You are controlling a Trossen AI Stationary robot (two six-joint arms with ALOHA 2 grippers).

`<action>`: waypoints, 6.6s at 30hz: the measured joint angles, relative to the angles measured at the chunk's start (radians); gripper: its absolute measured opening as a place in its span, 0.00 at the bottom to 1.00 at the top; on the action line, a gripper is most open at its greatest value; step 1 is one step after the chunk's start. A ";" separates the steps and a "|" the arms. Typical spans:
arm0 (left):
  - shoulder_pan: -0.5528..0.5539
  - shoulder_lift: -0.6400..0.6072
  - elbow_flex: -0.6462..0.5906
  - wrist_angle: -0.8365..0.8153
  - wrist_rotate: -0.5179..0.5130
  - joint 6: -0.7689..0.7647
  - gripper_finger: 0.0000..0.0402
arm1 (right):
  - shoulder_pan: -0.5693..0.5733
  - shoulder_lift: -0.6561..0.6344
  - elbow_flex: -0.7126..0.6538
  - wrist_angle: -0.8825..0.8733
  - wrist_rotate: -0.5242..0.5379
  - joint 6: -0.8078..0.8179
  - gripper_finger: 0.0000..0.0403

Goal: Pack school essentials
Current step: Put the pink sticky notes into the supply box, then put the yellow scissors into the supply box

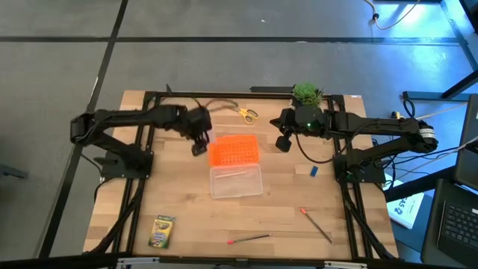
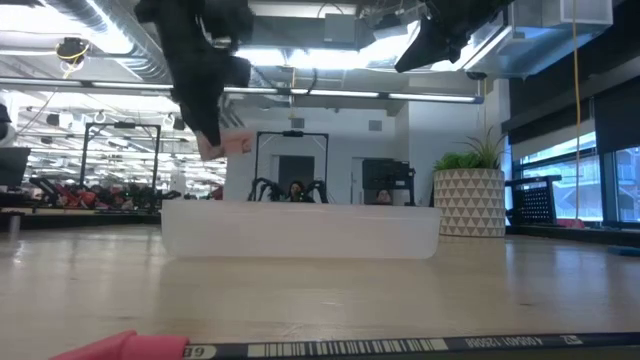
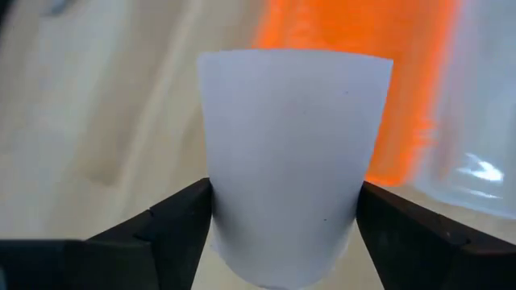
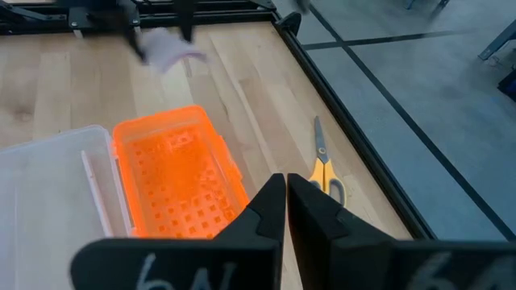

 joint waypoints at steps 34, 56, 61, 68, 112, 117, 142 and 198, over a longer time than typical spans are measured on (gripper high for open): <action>-0.531 0.226 0.001 0.261 -0.211 -0.337 0.71 | 0.012 0.000 0.000 -0.003 -0.659 -0.131 0.05; -0.531 0.345 0.001 0.315 -0.175 -0.347 0.71 | 0.014 0.000 0.000 -0.009 -0.768 -0.178 0.05; -0.543 0.345 0.001 0.333 -0.173 -0.362 0.71 | 0.014 0.000 0.000 -0.009 -0.767 -0.177 0.05; -0.569 0.363 0.001 0.356 -0.172 -0.381 0.71 | 0.014 0.000 0.000 -0.009 -0.767 -0.177 0.05; -0.559 0.386 0.000 0.378 -0.142 -0.416 0.99 | 0.013 0.000 0.000 -0.003 -0.766 -0.177 0.05; -0.538 0.320 0.001 0.372 -0.144 -0.384 0.99 | 0.013 0.000 0.000 -0.003 -0.766 -0.177 0.05; -0.331 -0.029 0.001 0.056 -0.196 -0.138 0.99 | 0.013 0.000 0.000 0.014 -0.766 -0.177 0.05; -0.039 -0.116 0.001 0.043 -0.183 0.029 0.99 | -0.429 0.755 0.494 -0.243 -0.446 -0.098 0.51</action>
